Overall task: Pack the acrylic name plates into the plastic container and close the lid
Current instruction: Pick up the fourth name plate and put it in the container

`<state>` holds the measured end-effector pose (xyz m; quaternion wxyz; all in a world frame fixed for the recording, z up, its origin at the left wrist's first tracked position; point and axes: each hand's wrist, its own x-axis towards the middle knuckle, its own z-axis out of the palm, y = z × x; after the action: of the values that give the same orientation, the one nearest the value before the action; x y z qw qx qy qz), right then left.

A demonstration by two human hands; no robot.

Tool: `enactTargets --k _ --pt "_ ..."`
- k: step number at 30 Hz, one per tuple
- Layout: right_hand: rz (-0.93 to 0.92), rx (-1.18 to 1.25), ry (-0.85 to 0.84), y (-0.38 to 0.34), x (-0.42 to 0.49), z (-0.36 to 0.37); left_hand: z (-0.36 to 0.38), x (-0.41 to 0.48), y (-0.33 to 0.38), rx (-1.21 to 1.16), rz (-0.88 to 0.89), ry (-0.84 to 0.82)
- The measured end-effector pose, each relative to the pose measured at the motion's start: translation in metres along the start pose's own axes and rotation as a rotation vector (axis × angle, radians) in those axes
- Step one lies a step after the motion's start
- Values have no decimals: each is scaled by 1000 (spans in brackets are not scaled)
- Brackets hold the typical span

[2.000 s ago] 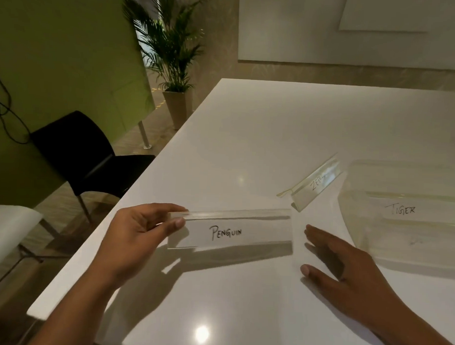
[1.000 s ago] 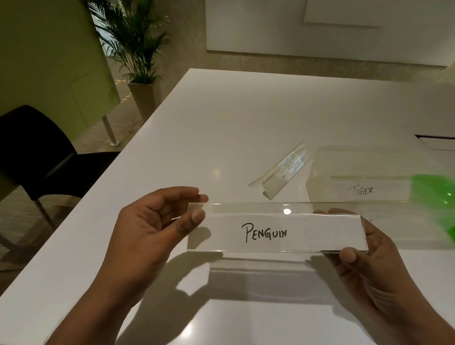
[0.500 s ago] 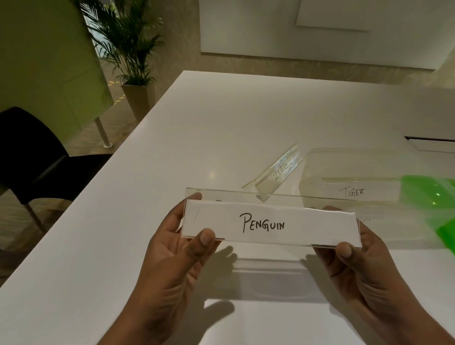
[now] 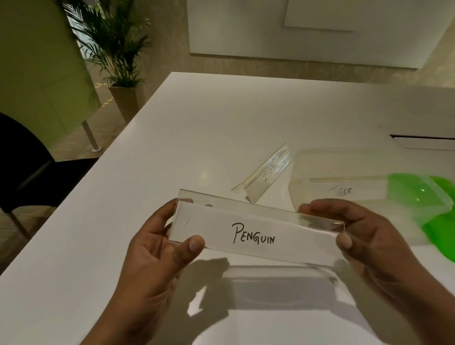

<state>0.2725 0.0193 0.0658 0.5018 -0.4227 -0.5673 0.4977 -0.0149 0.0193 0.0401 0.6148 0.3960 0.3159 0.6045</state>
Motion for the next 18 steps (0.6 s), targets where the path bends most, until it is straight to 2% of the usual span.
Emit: enactTargets --k 4,8,13,18 --pt "-117 -518 -117 -31 8 -8 10 4 1 139 31 -96" --pt "-191 -803 -233 -51 8 -2 30 5 2 230 101 -172" --pt "-290 -1002 -281 -60 8 4 46 6 1 273 164 -220" --pt "-328 -1003 -292 -69 11 -4 55 8 1 274 248 -239"
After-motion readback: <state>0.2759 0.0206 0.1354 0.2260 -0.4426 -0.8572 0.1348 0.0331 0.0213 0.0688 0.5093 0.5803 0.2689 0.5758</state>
